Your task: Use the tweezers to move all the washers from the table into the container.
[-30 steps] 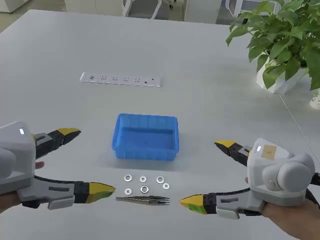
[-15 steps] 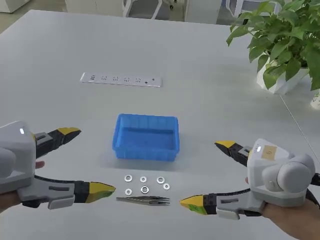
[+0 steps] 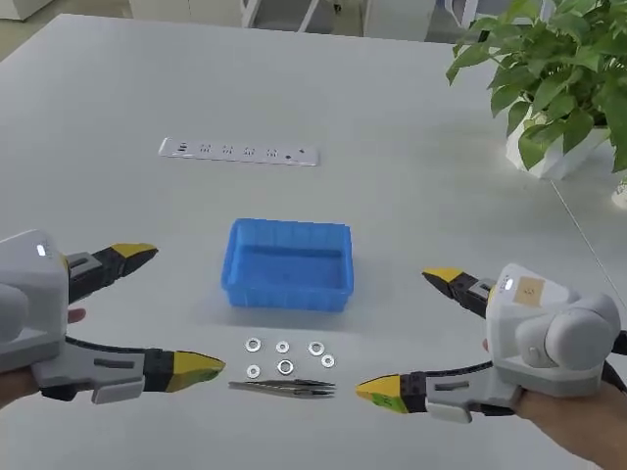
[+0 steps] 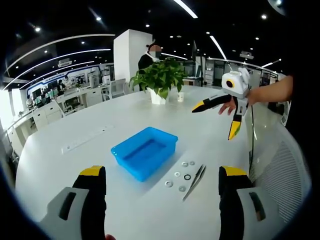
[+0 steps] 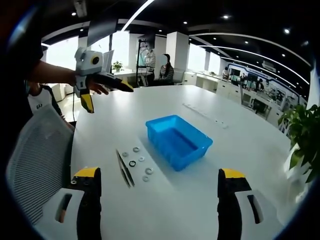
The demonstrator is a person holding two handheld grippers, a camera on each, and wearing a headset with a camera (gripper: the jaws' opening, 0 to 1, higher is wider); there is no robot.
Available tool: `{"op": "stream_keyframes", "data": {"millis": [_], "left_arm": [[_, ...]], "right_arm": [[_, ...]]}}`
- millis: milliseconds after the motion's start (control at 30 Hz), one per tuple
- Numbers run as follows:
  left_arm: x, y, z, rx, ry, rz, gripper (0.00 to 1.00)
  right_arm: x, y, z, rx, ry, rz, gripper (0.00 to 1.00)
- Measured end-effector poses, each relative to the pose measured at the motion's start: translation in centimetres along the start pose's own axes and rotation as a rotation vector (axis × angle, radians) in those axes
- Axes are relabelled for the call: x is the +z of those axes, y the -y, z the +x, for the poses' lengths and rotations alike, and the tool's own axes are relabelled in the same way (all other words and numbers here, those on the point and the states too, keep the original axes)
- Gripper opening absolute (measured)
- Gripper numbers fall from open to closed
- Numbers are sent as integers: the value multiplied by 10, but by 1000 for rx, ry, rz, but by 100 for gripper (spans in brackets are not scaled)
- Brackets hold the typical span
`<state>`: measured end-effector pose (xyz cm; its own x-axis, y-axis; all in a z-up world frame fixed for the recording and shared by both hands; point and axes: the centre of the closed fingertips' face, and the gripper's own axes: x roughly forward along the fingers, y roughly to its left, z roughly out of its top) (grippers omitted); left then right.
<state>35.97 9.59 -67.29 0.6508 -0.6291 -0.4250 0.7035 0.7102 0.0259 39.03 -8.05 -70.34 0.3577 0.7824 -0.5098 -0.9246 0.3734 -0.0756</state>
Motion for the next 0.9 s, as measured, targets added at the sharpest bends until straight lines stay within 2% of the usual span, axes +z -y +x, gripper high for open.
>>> {"op": "stream_keyframes", "data": {"millis": [500, 900], "left_arm": [[-2, -5, -1, -5, -21, 17, 100], [-10, -3, 6, -80, -99, 92, 94]], "right_arm": [[1, 0, 2, 20, -22, -32, 97], [0, -6, 7, 85, -85, -108, 87]]}}
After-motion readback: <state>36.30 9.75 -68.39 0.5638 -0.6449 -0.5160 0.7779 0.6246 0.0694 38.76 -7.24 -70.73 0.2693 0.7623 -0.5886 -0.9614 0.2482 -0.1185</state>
